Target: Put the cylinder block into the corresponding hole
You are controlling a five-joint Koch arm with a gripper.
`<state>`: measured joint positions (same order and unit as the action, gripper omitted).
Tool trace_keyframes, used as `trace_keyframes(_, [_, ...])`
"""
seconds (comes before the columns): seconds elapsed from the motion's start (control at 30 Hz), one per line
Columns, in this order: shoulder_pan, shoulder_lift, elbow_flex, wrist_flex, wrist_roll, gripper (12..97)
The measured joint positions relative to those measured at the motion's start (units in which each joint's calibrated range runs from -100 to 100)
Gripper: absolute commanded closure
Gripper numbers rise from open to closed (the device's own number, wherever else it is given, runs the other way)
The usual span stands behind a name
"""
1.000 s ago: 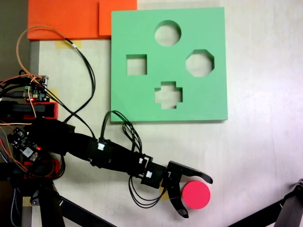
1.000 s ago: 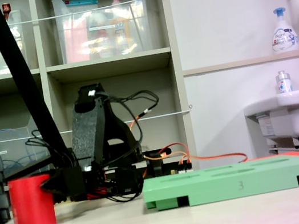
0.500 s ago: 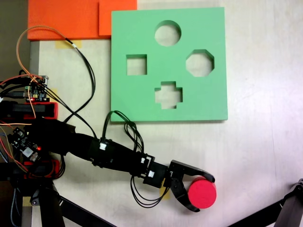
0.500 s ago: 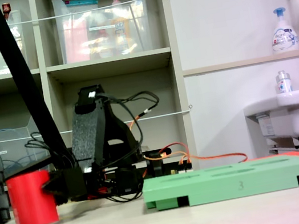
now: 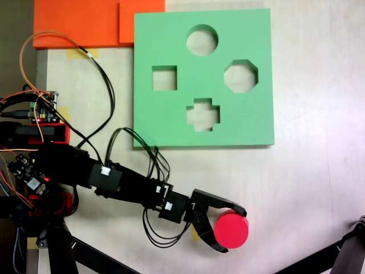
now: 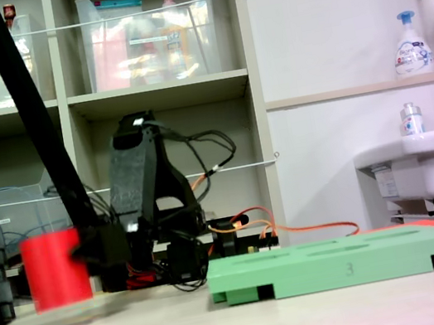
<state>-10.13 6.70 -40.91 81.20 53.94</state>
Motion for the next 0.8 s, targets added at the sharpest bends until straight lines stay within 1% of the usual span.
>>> trace_keyframes(0.27, [2.59, -38.03, -6.27, -17.52, 0.0, 73.0])
trace_keyframes(0.43, [7.23, -54.99, -7.25, -26.73, 0.0, 72.8])
trace_keyframes(0.6, [15.63, -59.1, -7.25, -31.33, 0.0, 72.8])
trace_keyframes(0.73, [22.42, -58.0, -7.06, -32.11, -0.2, 72.8])
trace_keyframes(0.8, [25.25, -54.31, -5.39, -32.6, -0.29, 72.8])
